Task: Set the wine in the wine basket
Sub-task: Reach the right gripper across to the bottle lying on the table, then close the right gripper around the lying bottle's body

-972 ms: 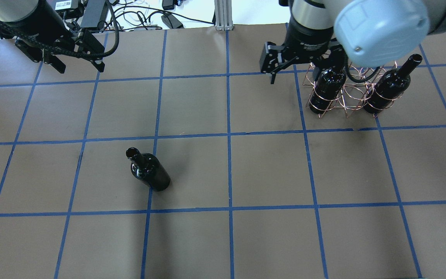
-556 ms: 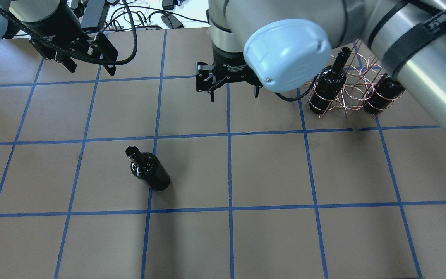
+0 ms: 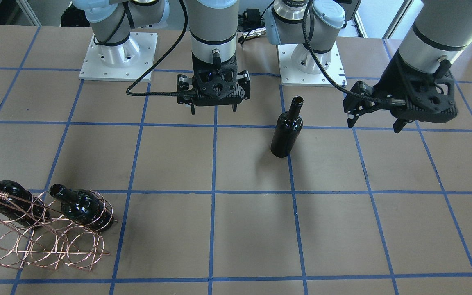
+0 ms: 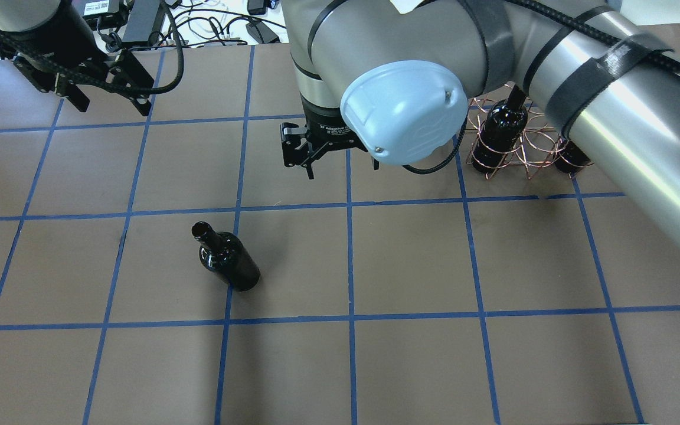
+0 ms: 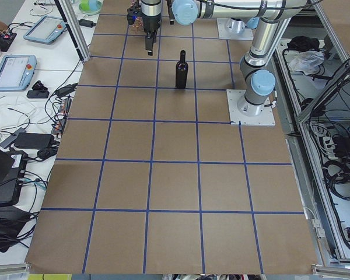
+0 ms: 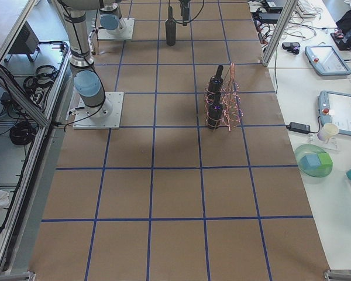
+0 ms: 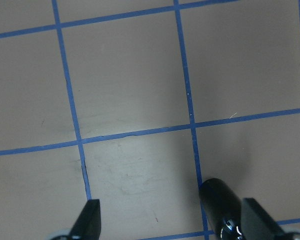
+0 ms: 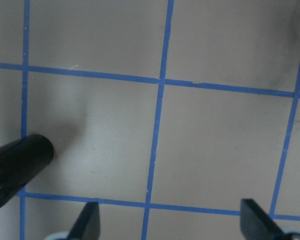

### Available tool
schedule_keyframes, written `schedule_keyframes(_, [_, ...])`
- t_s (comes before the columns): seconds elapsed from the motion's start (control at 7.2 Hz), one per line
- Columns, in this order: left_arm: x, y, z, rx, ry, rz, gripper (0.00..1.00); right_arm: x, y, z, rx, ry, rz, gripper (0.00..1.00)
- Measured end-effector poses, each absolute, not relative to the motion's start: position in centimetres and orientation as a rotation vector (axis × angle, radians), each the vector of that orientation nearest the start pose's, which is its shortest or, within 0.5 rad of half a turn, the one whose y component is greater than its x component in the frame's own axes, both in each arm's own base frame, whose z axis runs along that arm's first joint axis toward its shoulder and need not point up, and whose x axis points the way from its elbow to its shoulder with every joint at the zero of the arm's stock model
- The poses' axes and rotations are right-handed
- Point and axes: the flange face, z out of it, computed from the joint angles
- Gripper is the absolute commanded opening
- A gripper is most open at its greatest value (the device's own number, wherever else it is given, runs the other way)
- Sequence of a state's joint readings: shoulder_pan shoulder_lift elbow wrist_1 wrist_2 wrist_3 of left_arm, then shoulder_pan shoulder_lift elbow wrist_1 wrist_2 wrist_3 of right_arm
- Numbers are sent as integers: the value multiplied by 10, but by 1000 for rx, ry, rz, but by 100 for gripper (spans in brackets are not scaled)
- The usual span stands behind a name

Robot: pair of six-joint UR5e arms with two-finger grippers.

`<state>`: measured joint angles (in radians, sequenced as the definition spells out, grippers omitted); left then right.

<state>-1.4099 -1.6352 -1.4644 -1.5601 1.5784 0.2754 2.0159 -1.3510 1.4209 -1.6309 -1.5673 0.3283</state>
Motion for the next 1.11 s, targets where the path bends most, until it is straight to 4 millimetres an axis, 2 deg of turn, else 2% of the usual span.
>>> schedule_keyframes(0.14, [-20,-537,510,177,3119,-65,100,379,-463,448,-205,3129,10,100])
schedule_keyframes(0.42, [35,-532,511,132,3127,-31,100,420,-444,448,-266,3074,-89,100])
schedule_keyframes(0.56, [50,-529,509,114,3128,-19,100,439,-435,443,-248,3060,-102,100])
schedule_keyframes(0.83, [58,-526,507,106,3129,-4,100,472,-415,429,-150,3047,-65,100])
schedule_keyframes(1.11, [59,-526,506,108,3128,-2,100,507,-399,424,-93,3044,-55,100])
